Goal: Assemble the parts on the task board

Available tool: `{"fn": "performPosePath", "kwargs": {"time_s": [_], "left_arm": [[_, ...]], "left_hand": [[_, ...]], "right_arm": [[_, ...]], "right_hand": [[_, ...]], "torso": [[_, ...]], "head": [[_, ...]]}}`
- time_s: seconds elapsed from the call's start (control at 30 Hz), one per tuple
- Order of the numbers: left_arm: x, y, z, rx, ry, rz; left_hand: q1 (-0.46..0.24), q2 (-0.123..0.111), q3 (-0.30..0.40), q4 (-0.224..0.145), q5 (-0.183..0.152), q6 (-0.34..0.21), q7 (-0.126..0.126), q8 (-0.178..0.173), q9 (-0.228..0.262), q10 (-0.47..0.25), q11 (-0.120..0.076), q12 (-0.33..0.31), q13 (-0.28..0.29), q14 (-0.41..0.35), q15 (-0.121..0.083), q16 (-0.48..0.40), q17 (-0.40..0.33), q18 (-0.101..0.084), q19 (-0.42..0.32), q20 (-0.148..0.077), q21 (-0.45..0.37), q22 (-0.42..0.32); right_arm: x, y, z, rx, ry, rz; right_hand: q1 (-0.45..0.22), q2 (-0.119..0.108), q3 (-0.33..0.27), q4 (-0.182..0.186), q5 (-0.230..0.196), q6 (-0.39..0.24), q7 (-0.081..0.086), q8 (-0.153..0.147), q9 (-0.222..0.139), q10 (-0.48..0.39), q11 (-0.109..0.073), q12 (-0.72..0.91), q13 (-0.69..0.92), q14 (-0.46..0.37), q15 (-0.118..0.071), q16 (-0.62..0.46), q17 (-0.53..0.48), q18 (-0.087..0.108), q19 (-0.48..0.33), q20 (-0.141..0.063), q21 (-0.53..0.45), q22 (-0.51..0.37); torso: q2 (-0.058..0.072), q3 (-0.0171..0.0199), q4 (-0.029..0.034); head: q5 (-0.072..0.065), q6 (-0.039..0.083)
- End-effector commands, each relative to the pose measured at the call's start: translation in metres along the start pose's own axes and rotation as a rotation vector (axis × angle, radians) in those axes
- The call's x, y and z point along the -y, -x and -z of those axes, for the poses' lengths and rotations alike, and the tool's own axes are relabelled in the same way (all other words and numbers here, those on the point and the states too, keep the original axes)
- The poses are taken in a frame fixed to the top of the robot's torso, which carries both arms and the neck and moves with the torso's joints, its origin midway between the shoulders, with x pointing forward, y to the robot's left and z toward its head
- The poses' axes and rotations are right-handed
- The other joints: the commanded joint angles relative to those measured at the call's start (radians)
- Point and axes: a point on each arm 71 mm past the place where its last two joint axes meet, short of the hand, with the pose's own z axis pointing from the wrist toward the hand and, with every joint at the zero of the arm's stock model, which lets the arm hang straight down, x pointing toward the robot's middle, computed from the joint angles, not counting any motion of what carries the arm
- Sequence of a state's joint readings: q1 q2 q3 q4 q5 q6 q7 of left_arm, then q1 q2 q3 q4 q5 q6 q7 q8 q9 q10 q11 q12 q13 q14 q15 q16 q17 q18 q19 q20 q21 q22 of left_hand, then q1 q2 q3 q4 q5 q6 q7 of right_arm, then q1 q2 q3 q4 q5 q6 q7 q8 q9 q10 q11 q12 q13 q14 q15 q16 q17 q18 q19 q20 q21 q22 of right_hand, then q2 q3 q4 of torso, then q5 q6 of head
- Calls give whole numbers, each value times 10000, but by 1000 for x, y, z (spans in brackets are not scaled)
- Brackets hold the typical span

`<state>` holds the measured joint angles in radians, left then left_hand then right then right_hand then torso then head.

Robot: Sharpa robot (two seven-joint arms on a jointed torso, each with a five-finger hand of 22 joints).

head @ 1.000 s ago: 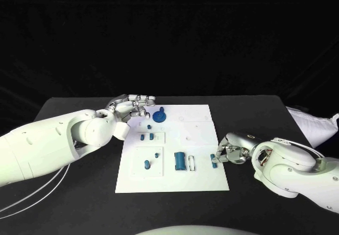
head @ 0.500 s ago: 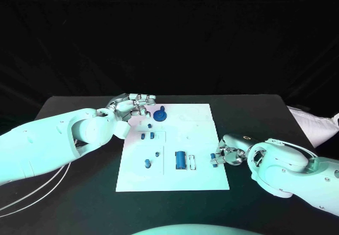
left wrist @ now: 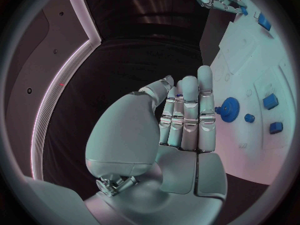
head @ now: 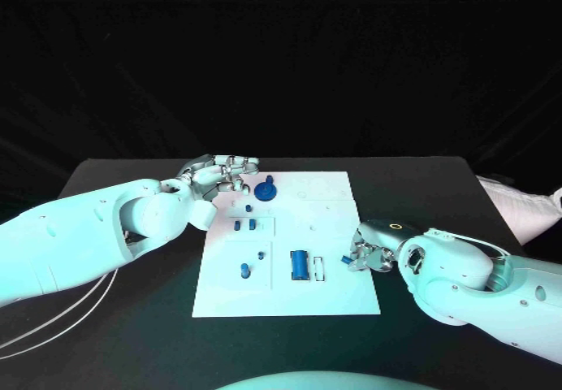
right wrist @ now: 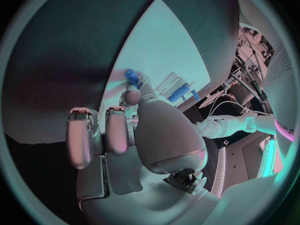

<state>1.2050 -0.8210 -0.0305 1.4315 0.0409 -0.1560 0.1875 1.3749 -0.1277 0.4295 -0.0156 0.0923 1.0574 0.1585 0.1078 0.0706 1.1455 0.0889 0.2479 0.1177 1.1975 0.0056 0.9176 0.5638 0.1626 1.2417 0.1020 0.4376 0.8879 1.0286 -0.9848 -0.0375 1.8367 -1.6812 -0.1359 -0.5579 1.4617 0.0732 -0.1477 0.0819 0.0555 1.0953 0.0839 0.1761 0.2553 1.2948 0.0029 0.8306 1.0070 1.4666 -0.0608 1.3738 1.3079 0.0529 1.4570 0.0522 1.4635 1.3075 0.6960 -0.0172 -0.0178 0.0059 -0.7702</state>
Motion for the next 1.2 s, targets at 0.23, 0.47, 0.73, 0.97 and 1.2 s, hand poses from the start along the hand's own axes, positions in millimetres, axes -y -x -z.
{"fn": "performPosePath", "kwargs": {"time_s": [0.23, 0.47, 0.73, 0.97, 1.2], "left_arm": [[0, -1, 0, -123, 23, -226], [0, -2, 0, -152, 23, -259], [0, -2, 0, -192, 14, -258], [0, -3, 0, -237, 21, -251], [0, -4, 0, -329, 53, -235]], "left_hand": [[-33, 89, -51, -26, 2, -48, 37, -18, -1, -77, -3, 53, -8, -79, 12, -25, -12, 178, -49, 19, -66, -19], [-33, 89, -51, -26, 2, -48, 37, -18, -1, -77, -3, 53, -8, -79, 12, -25, -12, 178, -49, 19, -66, -19], [-37, 91, -54, -25, 1, -45, 38, -15, 0, -79, -3, 56, -8, -81, 13, -24, -13, 178, -50, 20, -68, -20], [29, 125, -17, -64, 32, -40, 31, -4, 3, -86, -11, 67, -9, -93, 4, -22, -20, 185, -53, 16, -72, -21], [122, 173, 49, -126, 92, -38, 31, 6, 6, -95, -16, 82, -10, -111, -8, -19, -30, 192, -55, 6, -70, -15]], "right_arm": [[-4, -21, 0, -1093, -11, 2128], [-6, -21, -1, -964, -7, 1654], [-7, -18, -1, -481, -77, 775], [-5, -16, 4, -650, -355, -1127], [-8, -5, 8, -182, -394, -2621]], "right_hand": [[-83, -94, -14, 7, -32, 50, 37, -19, -37, 13, 35, -14, 4, 534, 4, -28, 36, -102, -28, -8, -21, 1059], [-294, 56, 372, 214, 1081, 100, -15, -102, -67, 21, -26, -119, -73, 542, -32, -45, 45, -101, -16, -26, -20, 1071], [91, 169, 1462, -10, 2089, 182, -77, -185, -91, 117, -88, -55, 0, 574, -100, 24, 156, -125, 61, -99, 44, 1166], [-403, -389, 3233, -43, 2145, 202, -23, -274, -75, 156, -53, -165, -44, 570, -64, -9, 147, -114, 31, -66, 12, 1133], [-1381, -1190, 4638, 51, 1914, 319, -85, -253, 21, 276, -69, -129, 5, 577, -67, -31, 152, -116, 35, -59, 8, 1145]], "torso": [[6, -2, 7], [0, -8, 1], [1, 2, 2], [-10, -4, 3], [3, 1, 12]], "head": [[55, -28], [62, -28], [62, -51], [86, -70], [81, -53]]}}
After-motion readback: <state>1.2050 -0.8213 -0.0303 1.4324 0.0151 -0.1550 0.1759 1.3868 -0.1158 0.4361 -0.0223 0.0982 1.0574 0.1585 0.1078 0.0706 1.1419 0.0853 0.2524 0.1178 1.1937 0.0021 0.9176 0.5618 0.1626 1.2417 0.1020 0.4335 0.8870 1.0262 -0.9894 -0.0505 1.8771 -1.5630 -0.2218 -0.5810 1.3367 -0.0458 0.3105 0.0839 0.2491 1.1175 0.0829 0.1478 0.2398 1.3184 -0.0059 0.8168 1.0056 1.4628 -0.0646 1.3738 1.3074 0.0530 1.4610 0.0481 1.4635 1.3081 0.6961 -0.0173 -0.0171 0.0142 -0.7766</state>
